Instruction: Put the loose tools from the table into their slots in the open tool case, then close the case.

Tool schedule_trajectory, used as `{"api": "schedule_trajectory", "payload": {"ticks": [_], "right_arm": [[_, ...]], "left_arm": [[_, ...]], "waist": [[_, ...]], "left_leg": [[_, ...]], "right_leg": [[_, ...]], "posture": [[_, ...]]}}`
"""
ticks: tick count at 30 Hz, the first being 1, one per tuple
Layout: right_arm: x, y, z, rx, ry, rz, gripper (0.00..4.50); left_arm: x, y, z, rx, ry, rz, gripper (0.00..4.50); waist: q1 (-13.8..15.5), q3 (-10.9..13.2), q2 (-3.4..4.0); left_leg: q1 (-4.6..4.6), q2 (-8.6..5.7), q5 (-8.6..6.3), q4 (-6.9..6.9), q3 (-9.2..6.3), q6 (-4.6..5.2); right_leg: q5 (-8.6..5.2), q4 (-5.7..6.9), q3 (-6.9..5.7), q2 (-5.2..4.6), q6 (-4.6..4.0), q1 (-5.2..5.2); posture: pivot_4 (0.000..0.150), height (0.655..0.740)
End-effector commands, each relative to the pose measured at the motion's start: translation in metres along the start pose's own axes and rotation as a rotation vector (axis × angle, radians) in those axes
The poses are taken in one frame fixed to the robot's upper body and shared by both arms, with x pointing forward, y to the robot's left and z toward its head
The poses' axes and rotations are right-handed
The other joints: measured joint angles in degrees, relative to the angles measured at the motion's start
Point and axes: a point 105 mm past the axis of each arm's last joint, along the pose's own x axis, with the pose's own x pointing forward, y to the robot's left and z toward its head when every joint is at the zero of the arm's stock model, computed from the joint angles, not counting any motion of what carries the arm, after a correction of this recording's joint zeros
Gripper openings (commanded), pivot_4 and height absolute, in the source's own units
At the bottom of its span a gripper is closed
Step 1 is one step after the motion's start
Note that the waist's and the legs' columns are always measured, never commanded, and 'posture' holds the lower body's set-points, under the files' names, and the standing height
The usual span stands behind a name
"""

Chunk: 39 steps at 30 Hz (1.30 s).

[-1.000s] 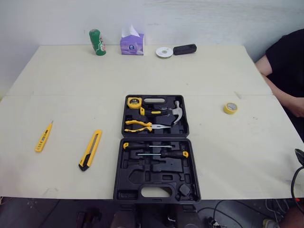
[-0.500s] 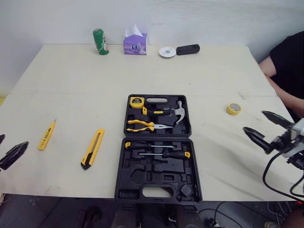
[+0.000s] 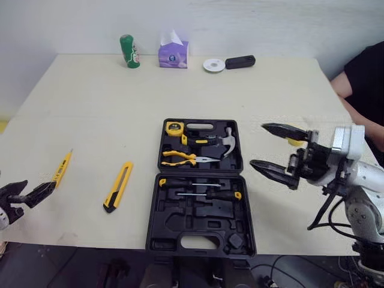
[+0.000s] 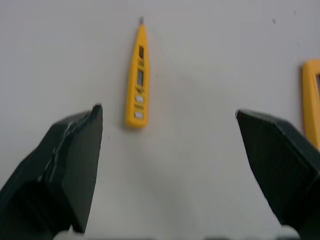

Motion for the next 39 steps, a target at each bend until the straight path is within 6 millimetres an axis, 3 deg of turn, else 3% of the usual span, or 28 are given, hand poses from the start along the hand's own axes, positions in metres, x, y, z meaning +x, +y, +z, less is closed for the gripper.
{"api": "schedule_trajectory", "payload": {"ticks": [1, 11, 19, 27, 33, 35, 39], "right_arm": [[0.016, 0.007, 0.014, -0.027, -0.063, 0.063, 4.41], [0.032, 0.018, 0.008, 0.001, -0.065, 0.142, 4.41], [0.022, 0.012, -0.002, -0.007, -0.002, 0.104, 4.41], [0.023, 0.016, -0.008, 0.006, 0.017, 0.155, 4.41], [0.023, 0.015, -0.009, -0.004, 0.017, 0.15, 4.41], [0.024, 0.016, -0.01, -0.006, 0.016, 0.152, 4.41], [0.026, 0.012, -0.004, 0.004, -0.014, 0.123, 4.5]], "left_arm": [[0.007, 0.011, 0.011, 0.016, 0.009, 0.099, 4.5], [0.045, 0.01, 0.012, 0.076, 0.112, 0.086, 4.5], [0.072, 0.011, 0.007, 0.084, 0.164, 0.09, 4.5], [0.085, 0.004, -0.006, 0.087, 0.263, 0.051, 4.5], [0.089, 0.006, -0.001, 0.076, 0.235, 0.074, 4.5], [0.089, 0.001, -0.01, 0.074, 0.282, 0.035, 4.5], [0.089, 0.001, -0.018, 0.07, 0.316, 0.03, 3.19]], "waist": [[0.06, -0.01, -0.03], [-0.21, -0.01, -0.18], [-0.2, 0.02, -0.26], [-0.23, 0.01, -0.29], [-0.14, 0.01, -0.3], [-0.14, 0.01, -0.3], [-0.2, 0.01, -0.29]], "left_leg": [[-0.01, -0.01, 0.0, 0.0, -0.01, 0.0], [-0.03, -0.07, 0.05, 0.01, 0.04, 0.14], [-0.04, -0.06, 0.17, 0.02, 0.07, 0.33], [-0.03, -0.07, 0.19, 0.02, 0.08, 0.35], [-0.02, -0.09, 0.2, 0.04, 0.06, 0.36], [-0.01, -0.09, 0.21, 0.04, 0.06, 0.36], [0.03, -0.09, 0.22, 0.05, 0.07, 0.35]], "right_leg": [[0.0, 0.0, -0.01, 0.0, 0.0, 0.0], [0.01, 0.13, -0.01, -0.01, 0.01, -0.01], [0.01, 0.23, -0.02, 0.01, 0.01, -0.03], [0.01, 0.28, -0.02, 0.01, 0.02, -0.03], [0.01, 0.31, -0.02, -0.01, 0.02, -0.01], [0.01, 0.32, -0.02, -0.01, 0.02, -0.01], [0.01, 0.34, -0.01, -0.01, 0.02, 0.0]], "posture": [[0.15, 0.74], [0.15, 0.74], [0.15, 0.74], [0.15, 0.74], [0.15, 0.74], [0.15, 0.74], [0.15, 0.74]]}}
